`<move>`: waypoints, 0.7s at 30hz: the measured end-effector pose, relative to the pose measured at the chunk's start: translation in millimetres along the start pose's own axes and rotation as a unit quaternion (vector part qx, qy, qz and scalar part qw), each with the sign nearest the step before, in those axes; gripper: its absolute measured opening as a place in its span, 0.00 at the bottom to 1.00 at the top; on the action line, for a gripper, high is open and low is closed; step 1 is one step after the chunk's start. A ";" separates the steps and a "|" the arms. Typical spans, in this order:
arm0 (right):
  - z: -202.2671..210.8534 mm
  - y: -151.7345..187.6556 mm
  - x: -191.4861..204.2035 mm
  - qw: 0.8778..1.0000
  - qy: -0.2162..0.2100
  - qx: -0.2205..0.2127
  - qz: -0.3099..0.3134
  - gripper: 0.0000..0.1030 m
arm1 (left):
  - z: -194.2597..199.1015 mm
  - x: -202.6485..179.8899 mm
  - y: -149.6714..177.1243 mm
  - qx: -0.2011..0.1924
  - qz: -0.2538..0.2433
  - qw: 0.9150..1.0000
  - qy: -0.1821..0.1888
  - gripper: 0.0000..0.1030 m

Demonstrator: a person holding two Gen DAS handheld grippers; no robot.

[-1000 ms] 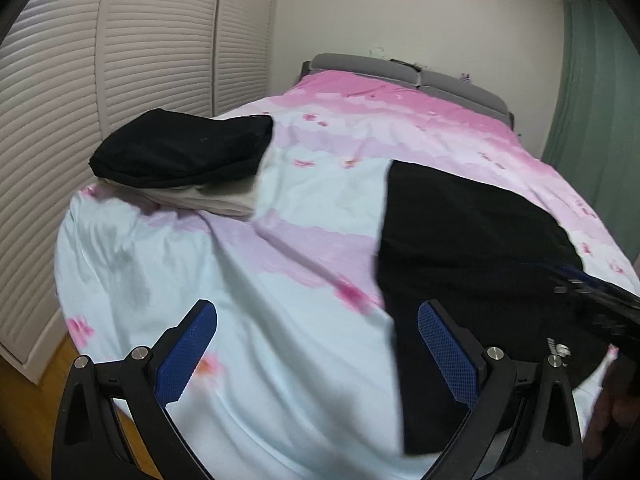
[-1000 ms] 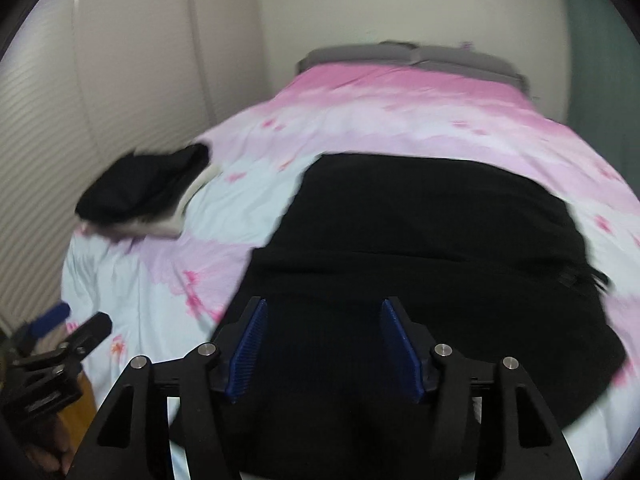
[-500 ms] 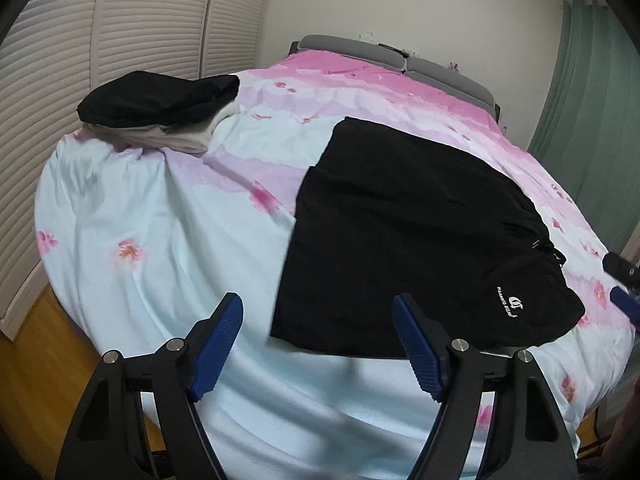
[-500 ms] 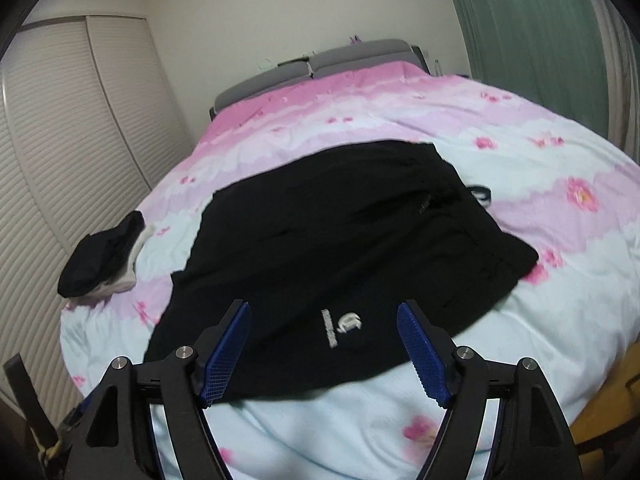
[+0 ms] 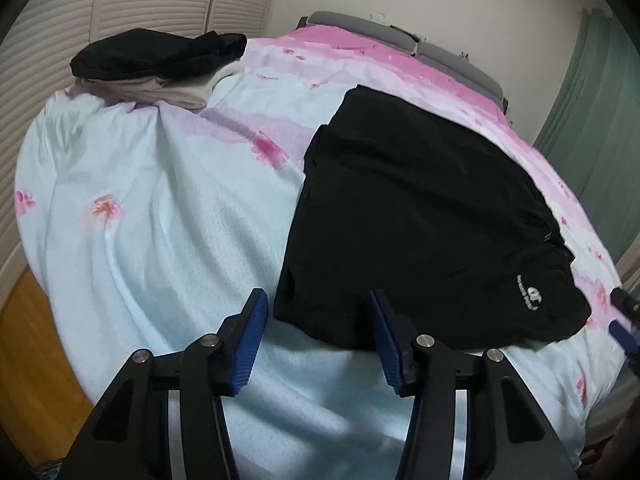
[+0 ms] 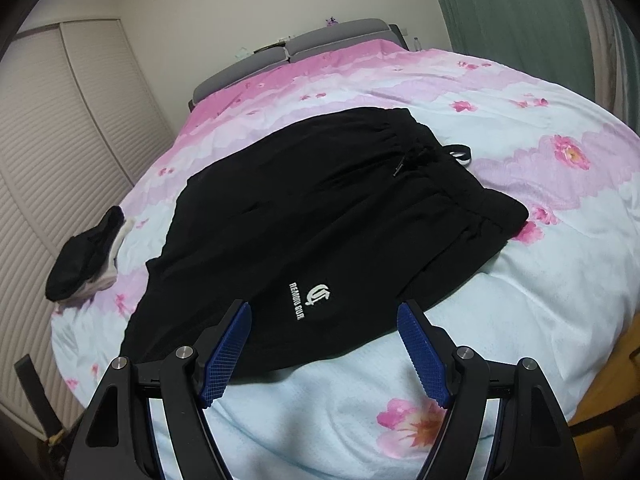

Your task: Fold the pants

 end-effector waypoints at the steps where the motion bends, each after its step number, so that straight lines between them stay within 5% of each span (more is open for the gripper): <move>1: -0.4 -0.8 -1.0 1.000 0.001 0.000 -0.001 0.74 | -0.6 0.1 -0.6 0.000 0.001 1.000 0.001 0.46; 11: -1.5 -14.7 -22.7 0.999 0.037 -0.021 -0.009 0.74 | 3.1 -7.7 -4.3 0.001 -0.007 1.000 -0.013 0.09; 21: -21.9 -43.5 -83.3 0.987 0.106 -0.053 -0.111 0.74 | 3.9 -36.4 -9.0 0.000 -0.028 0.999 -0.038 0.08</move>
Point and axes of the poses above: each gripper's, at about its wrist camera, not at the fingertips, and z roughly against the way its jaws point, x to its left, y to its underside, the point moved 1 cm from there along -z, roughly the way its jaws point, and after that the axes turned 12 degrees about -z, right-handed, at the moved point
